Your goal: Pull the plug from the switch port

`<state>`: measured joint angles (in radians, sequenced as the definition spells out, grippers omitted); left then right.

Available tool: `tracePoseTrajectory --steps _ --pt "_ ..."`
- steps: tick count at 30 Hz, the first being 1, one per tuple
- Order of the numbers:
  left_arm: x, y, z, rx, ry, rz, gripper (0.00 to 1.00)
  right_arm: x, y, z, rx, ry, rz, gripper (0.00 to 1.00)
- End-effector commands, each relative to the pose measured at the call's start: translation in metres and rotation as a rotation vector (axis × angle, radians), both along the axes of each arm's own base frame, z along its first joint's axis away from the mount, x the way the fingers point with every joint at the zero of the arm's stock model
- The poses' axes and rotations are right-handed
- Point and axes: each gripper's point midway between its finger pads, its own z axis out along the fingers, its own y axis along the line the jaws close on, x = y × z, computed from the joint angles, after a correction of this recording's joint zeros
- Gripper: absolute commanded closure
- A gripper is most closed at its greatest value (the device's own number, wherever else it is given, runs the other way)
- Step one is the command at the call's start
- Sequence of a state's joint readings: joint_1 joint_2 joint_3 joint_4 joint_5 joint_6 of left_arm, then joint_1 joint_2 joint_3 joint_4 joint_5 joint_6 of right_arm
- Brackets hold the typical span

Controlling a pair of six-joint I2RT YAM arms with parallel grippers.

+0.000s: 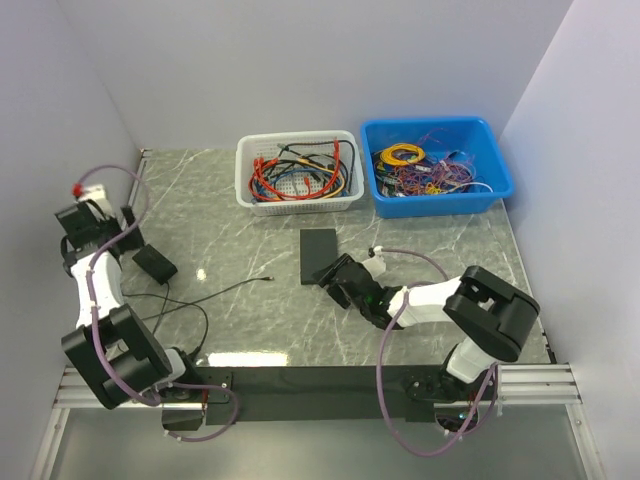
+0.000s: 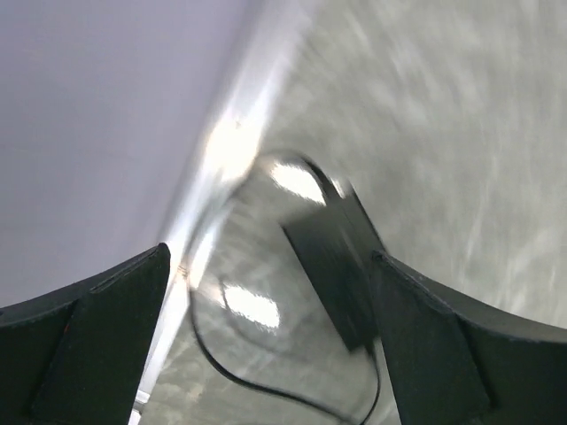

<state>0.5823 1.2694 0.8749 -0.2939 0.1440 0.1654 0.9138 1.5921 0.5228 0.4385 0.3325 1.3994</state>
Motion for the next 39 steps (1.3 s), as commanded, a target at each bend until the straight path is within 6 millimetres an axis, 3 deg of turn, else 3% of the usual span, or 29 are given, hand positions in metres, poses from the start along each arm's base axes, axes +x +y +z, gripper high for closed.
tracePoseTrajectory --steps 1,2,3,6,10,14,20,26,38,39 --pt "0.011 0.042 0.061 0.023 -0.196 0.327 0.01 -0.022 -0.06 -0.048 -0.365 0.082 -0.019 0.29" --pt "0.014 0.043 0.067 0.0 -0.2 0.337 0.01 -0.022 -0.061 -0.049 -0.37 0.083 -0.021 0.28" --pt "0.013 0.037 0.05 -0.066 -0.151 0.351 0.01 -0.023 -0.062 -0.05 -0.374 0.088 -0.02 0.28" --pt "0.019 0.025 0.03 -0.228 -0.142 0.342 0.01 -0.023 -0.061 -0.047 -0.372 0.075 -0.026 0.28" --pt "0.013 0.04 0.023 -0.257 -0.208 0.479 0.01 -0.024 -0.062 -0.041 -0.396 0.055 -0.031 0.28" --pt "0.009 0.027 0.005 -0.292 -0.195 0.468 0.01 -0.022 -0.06 -0.035 -0.42 0.026 -0.028 0.28" --pt "0.03 0.002 -0.042 -0.411 -0.05 0.459 0.01 -0.024 -0.059 -0.04 -0.454 0.03 -0.01 0.28" --pt "0.043 -0.013 -0.072 -0.381 0.024 0.479 0.01 -0.025 -0.058 -0.039 -0.459 0.024 -0.009 0.28" --pt "0.027 -0.029 -0.141 -0.361 0.231 0.484 0.01 -0.026 -0.059 -0.04 -0.456 0.022 -0.007 0.29" --pt "0.028 -0.033 -0.144 -0.382 0.239 0.469 0.04 -0.026 -0.06 -0.04 -0.459 0.023 -0.006 0.29"
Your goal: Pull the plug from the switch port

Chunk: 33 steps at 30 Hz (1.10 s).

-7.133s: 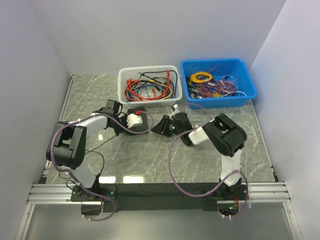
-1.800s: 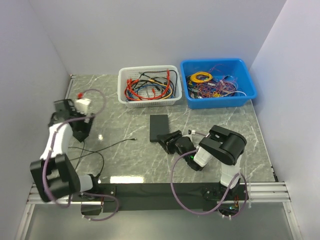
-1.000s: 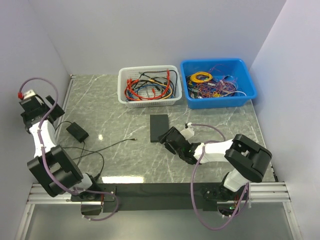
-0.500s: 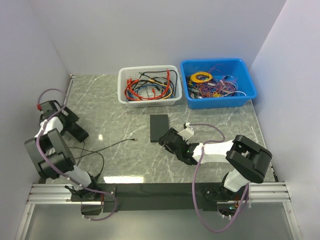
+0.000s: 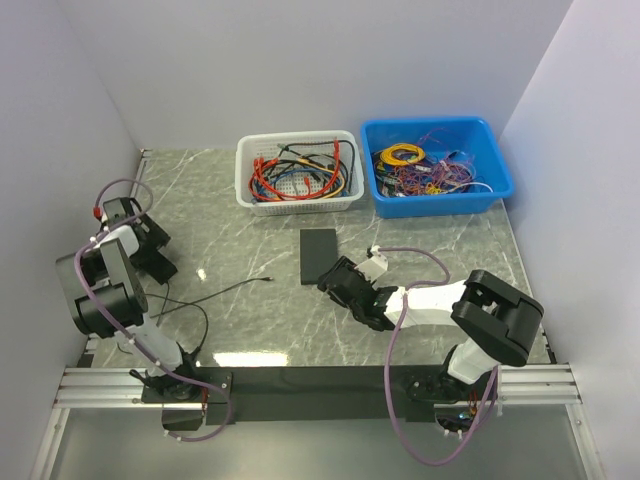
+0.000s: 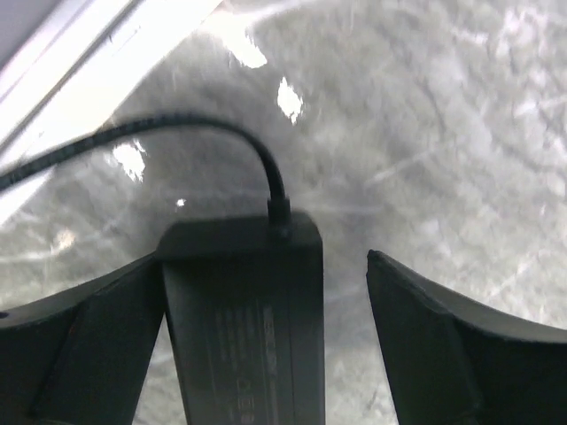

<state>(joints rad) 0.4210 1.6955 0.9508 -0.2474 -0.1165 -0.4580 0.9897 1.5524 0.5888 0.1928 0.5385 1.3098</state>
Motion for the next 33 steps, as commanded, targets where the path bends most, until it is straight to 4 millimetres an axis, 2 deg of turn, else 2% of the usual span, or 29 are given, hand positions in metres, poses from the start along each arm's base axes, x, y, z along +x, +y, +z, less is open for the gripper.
tracePoseTrajectory --steps 1,2,3,6,10,13,14,16,17,20,22,23,24,26,27,29,30,31,32,33 --pt "-0.008 -0.012 -0.033 -0.072 0.073 -0.03 0.11 -0.02 -0.038 -0.036 -0.197 0.08 0.004 0.29" --pt "-0.008 -0.015 -0.037 -0.089 0.08 -0.045 0.18 -0.02 -0.039 -0.036 -0.198 0.082 0.002 0.29" --pt "-0.008 -0.018 -0.039 -0.105 0.081 -0.056 0.44 -0.02 -0.038 -0.034 -0.199 0.08 0.003 0.29" --pt "-0.005 -0.026 -0.039 -0.156 0.089 -0.087 1.0 -0.022 -0.039 -0.03 -0.203 0.079 0.016 0.29" --pt "-0.002 -0.032 -0.032 -0.18 0.068 -0.112 1.0 -0.026 -0.04 -0.024 -0.217 0.074 0.034 0.29" --pt "0.003 -0.033 -0.01 -0.165 0.006 -0.138 1.0 -0.028 -0.04 -0.015 -0.241 0.053 0.068 0.29" --pt "0.008 -0.032 0.008 -0.138 -0.042 -0.154 1.0 -0.029 -0.038 -0.011 -0.248 0.045 0.087 0.29" --pt "0.015 -0.034 0.031 -0.123 -0.104 -0.187 1.0 -0.03 -0.033 0.005 -0.284 -0.001 0.151 0.29" --pt "0.019 -0.037 0.051 -0.11 -0.153 -0.217 1.0 -0.032 -0.029 0.011 -0.297 -0.025 0.187 0.29" --pt "0.026 -0.042 0.096 -0.063 -0.23 -0.276 1.0 -0.034 -0.016 0.041 -0.336 -0.128 0.303 0.29" --pt "0.029 -0.044 0.131 -0.02 -0.297 -0.304 0.99 -0.035 -0.006 0.068 -0.326 -0.214 0.388 0.29" --pt "0.027 -0.048 0.141 -0.012 -0.307 -0.328 1.0 -0.037 -0.003 0.077 -0.315 -0.245 0.425 0.29" --pt "0.031 -0.054 0.161 0.006 -0.344 -0.361 1.0 -0.036 0.009 0.109 -0.224 -0.338 0.45 0.29" --pt "0.028 -0.064 0.194 0.052 -0.403 -0.409 1.0 -0.048 0.024 0.134 -0.177 -0.45 0.599 0.29" --pt "0.029 -0.074 0.213 0.062 -0.438 -0.443 1.0 -0.051 0.033 0.17 -0.092 -0.563 0.625 0.28" --pt "0.024 -0.086 0.246 0.096 -0.507 -0.483 1.0 -0.061 0.046 0.203 -0.067 -0.7 0.735 0.27" --pt "0.021 -0.092 0.257 0.102 -0.524 -0.497 1.0 -0.06 0.053 0.219 -0.054 -0.756 0.748 0.27" --pt "0.022 -0.101 0.278 0.115 -0.566 -0.522 0.99 -0.057 0.06 0.242 -0.071 -0.83 0.764 0.27" --pt "0.017 -0.107 0.296 0.125 -0.605 -0.537 1.0 -0.059 0.07 0.252 -0.07 -0.865 0.804 0.26" --pt "0.014 -0.116 0.313 0.133 -0.635 -0.558 1.0 -0.054 0.088 0.267 -0.089 -0.908 0.84 0.26"
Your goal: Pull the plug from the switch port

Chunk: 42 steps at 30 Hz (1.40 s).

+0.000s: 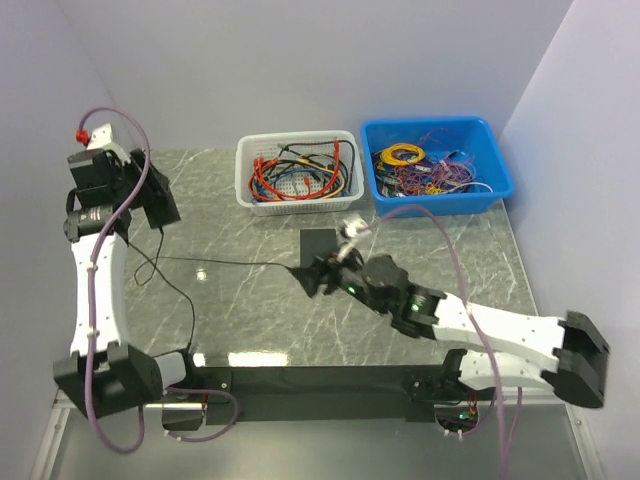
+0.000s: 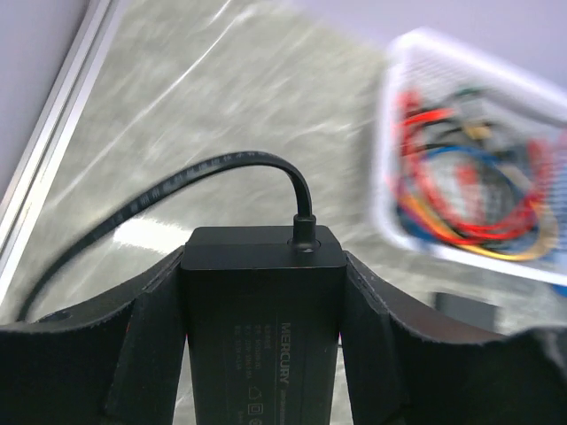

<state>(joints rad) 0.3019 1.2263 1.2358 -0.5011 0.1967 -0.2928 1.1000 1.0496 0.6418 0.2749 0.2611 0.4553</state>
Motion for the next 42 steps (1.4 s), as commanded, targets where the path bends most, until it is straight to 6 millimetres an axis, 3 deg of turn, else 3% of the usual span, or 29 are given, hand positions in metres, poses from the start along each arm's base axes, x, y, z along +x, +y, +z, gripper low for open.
tracePoseTrajectory --steps 1,2,6,10,11,12,14,15,18,20,22,23,25,26,27,28,29,30,36,38,39,40,42 --pt "-0.014 -0.031 0.077 0.035 -0.169 -0.105 1.0 0.001 0.053 0.079 0.035 -0.288 0.197 0.26" --pt "-0.017 -0.037 0.087 0.036 -0.19 -0.119 0.99 -0.006 0.069 0.085 0.046 -0.307 0.272 0.26" --pt "-0.03 -0.063 0.128 0.025 -0.272 -0.197 0.99 0.003 0.129 0.115 0.12 -0.421 0.376 0.26" --pt "-0.041 -0.093 0.165 -0.006 -0.355 -0.282 0.99 -0.005 0.17 0.145 0.232 -0.568 0.496 0.25" --pt "-0.043 -0.098 0.171 -0.013 -0.365 -0.297 0.99 -0.008 0.178 0.151 0.256 -0.588 0.52 0.15" --pt "-0.047 -0.106 0.184 -0.014 -0.39 -0.318 1.0 -0.007 0.195 0.156 0.271 -0.599 0.547 0.15" --pt "-0.05 -0.109 0.191 -0.016 -0.401 -0.329 1.0 -0.012 0.214 0.157 0.266 -0.594 0.615 0.12" --pt "-0.052 -0.112 0.195 -0.015 -0.41 -0.34 0.99 -0.015 0.232 0.152 0.247 -0.583 0.637 0.11" --pt "-0.054 -0.117 0.196 -0.023 -0.404 -0.355 1.0 0.007 0.257 0.14 0.228 -0.531 0.523 0.11" --pt "-0.056 -0.12 0.197 -0.032 -0.406 -0.367 1.0 0.025 0.264 0.127 0.238 -0.489 0.436 0.11" --pt "-0.056 -0.124 0.198 -0.036 -0.408 -0.379 1.0 0.035 0.266 0.131 0.276 -0.502 0.392 0.11" --pt "-0.057 -0.126 0.199 -0.041 -0.409 -0.385 0.99 0.044 0.272 0.118 0.267 -0.488 0.354 0.11" --pt "-0.059 -0.131 0.209 -0.051 -0.428 -0.401 0.99 0.05 0.28 0.126 0.298 -0.507 0.332 0.11" --pt "-0.06 -0.133 0.213 -0.054 -0.438 -0.407 0.99 0.056 0.29 0.106 0.274 -0.49 0.329 0.11" --pt "-0.063 -0.136 0.221 -0.055 -0.458 -0.417 1.0 0.06 0.295 0.118 0.287 -0.508 0.323 0.11" --pt "-0.064 -0.137 0.227 -0.061 -0.472 -0.42 1.0 0.064 0.301 0.115 0.275 -0.507 0.31 0.11" --pt "-0.064 -0.138 0.23 -0.063 -0.478 -0.42 0.99 0.072 0.31 0.095 0.242 -0.486 0.294 0.11" --pt "-0.068 -0.141 0.238 -0.063 -0.498 -0.428 0.99 0.085 0.309 0.101 0.239 -0.475 0.221 0.11" --pt "-0.075 -0.143 0.251 -0.076 -0.521 -0.435 1.0 0.132 0.302 0.065 0.173 -0.435 0.038 0.15" --pt "-0.078 -0.141 0.26 -0.076 -0.545 -0.418 0.99 0.137 0.299 0.043 0.159 -0.393 0.035 0.15" --pt "-0.078 -0.14 0.263 -0.075 -0.552 -0.408 0.99 0.134 0.294 0.051 0.191 -0.397 0.036 0.14" --pt "-0.077 -0.138 0.267 -0.071 -0.561 -0.398 0.99 0.131 0.294 0.039 0.194 -0.388 0.047 0.14" --pt "-0.077 -0.132 0.278 -0.061 -0.591 -0.36 1.0 0.119 0.284 0.039 0.249 -0.398 0.074 0.13"
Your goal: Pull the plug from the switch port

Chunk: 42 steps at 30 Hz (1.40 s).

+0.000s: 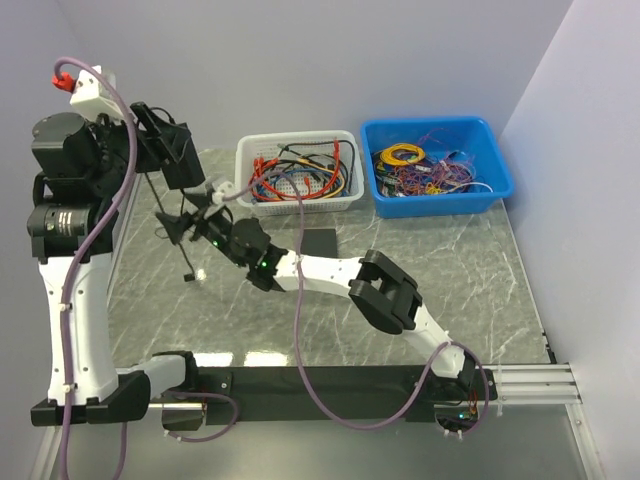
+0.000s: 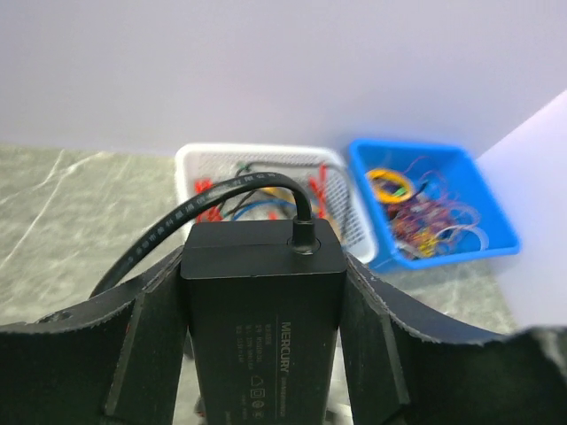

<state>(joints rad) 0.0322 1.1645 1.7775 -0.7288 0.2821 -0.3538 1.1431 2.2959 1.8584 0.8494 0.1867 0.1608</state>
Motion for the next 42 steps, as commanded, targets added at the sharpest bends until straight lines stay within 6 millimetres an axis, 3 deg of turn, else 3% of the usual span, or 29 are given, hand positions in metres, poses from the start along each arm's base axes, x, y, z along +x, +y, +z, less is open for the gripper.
tracePoseTrajectory --steps 1,7,10,13,14,16,17,19,20,22,24,26,28,29,30,31,33,34,35,36,38,39,40,41,42 --pt "-0.023 -0.011 0.073 -0.073 -0.213 -0.029 0.99 0.002 -0.008 -0.052 -0.042 0.063 0.013 0.13" --pt "-0.014 -0.013 0.072 -0.098 -0.209 -0.031 0.99 -0.021 -0.011 -0.035 -0.049 -0.002 0.064 0.12" --pt "-0.012 -0.015 0.067 -0.107 -0.195 -0.044 0.99 -0.016 -0.005 -0.043 -0.082 0.013 0.046 0.16" --pt "-0.015 -0.016 0.068 -0.111 -0.196 -0.051 0.99 -0.002 -0.005 -0.05 -0.087 0.034 0.006 0.19" --pt "-0.016 -0.016 0.071 -0.112 -0.202 -0.052 1.0 0.004 -0.004 -0.042 -0.072 0.03 -0.011 0.19" --pt "-0.022 -0.018 0.075 -0.115 -0.21 -0.061 0.99 0.019 0.004 -0.064 -0.146 0.056 -0.036 0.16" --pt "-0.025 -0.019 0.079 -0.116 -0.215 -0.069 1.0 0.032 0.004 -0.054 -0.16 0.047 -0.061 0.15" --pt "-0.031 -0.02 0.084 -0.111 -0.228 -0.072 1.0 0.044 0.008 -0.065 -0.198 0.034 -0.08 0.13" --pt "-0.035 -0.019 0.088 -0.109 -0.236 -0.071 0.99 0.052 0.009 -0.055 -0.208 0.008 -0.094 0.13" --pt "-0.038 -0.019 0.09 -0.104 -0.242 -0.073 1.0 0.059 0.014 -0.064 -0.25 -0.005 -0.088 0.12" --pt "-0.04 -0.021 0.093 -0.102 -0.249 -0.081 0.99 0.063 0.016 -0.06 -0.268 -0.018 -0.074 0.13" --pt "-0.04 -0.021 0.095 -0.102 -0.253 -0.084 1.0 0.059 0.019 -0.067 -0.285 -0.023 -0.037 0.14" --pt "-0.039 -0.021 0.098 -0.104 -0.26 -0.083 0.99 0.055 0.022 -0.072 -0.296 -0.023 -0.019 0.2" --pt "-0.041 -0.021 0.101 -0.107 -0.268 -0.084 1.0 0.056 0.021 -0.076 -0.292 -0.006 -0.024 0.28" --pt "-0.041 -0.021 0.102 -0.11 -0.269 -0.083 0.99 0.057 0.02 -0.078 -0.291 0.005 -0.035 0.38" --pt "-0.043 -0.021 0.103 -0.109 -0.273 -0.086 1.0 0.059 0.018 -0.079 -0.288 0.014 -0.045 0.54" --pt "-0.045 -0.021 0.105 -0.103 -0.28 -0.086 0.99 0.061 0.012 -0.084 -0.292 0.028 -0.058 0.65" --pt "-0.046 -0.019 0.106 -0.1 -0.282 -0.072 1.0 0.06 0.008 -0.074 -0.285 0.021 -0.062 0.74" --pt "-0.047 -0.017 0.106 -0.096 -0.282 -0.06 1.0 0.059 0.004 -0.081 -0.312 0.026 -0.068 0.79" --pt "-0.046 -0.015 0.106 -0.083 -0.286 -0.048 0.99 0.057 0.001 -0.082 -0.323 0.026 -0.065 0.97" --pt "-0.043 -0.008 0.105 -0.07 -0.287 -0.014 1.0 0.046 -0.009 -0.074 -0.334 0.024 -0.035 1.0" --pt "-0.043 -0.007 0.105 -0.068 -0.288 -0.006 0.99 0.037 -0.015 -0.05 -0.312 0.001 -0.012 1.0" --pt "-0.04 -0.005 0.104 -0.064 -0.288 0.005 0.99 0.03 -0.021 -0.064 -0.343 0.012 0.005 1.0" --pt "-0.038 -0.004 0.103 -0.06 -0.287 0.012 0.99 0.025 -0.026 -0.056 -0.333 0.007 0.011 1.0" --pt "-0.039 -0.003 0.105 -0.058 -0.293 0.014 1.0 0.026 -0.039 -0.034 -0.306 0.002 -0.025 1.0"
